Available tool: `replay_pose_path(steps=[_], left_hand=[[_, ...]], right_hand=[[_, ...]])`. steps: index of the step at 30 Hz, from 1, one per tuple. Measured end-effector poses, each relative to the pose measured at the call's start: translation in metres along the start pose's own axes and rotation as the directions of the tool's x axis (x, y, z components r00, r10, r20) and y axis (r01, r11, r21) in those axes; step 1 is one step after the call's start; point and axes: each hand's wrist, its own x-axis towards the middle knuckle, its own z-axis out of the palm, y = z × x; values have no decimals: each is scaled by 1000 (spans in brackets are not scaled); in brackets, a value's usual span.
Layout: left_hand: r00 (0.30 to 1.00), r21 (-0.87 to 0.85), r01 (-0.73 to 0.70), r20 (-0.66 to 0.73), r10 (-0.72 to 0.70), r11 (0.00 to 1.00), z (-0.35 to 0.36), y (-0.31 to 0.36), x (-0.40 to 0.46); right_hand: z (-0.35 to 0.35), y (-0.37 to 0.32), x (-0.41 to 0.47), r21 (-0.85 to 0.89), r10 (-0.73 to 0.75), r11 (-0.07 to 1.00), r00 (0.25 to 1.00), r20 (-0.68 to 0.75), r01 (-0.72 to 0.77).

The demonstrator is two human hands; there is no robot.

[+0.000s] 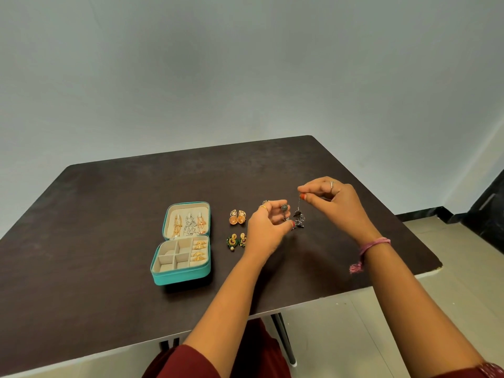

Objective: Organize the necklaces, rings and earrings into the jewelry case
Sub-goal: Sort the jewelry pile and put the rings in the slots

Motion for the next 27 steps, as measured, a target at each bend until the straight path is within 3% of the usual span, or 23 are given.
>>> replay_pose_path(steps=[11,22,27], left_hand=[[999,24,-30,-15,30,999,11,2,1],[999,7,-26,-31,26,1000,10,-1,4],[1000,6,-5,-25,5,1000,9,2,6]], right_hand=[[0,-3,-2,146,124,982,992,-4,-122],[6,11,-8,420,326,858,945,0,-296],[3,19,-13,330,403,856,913,56,-398]])
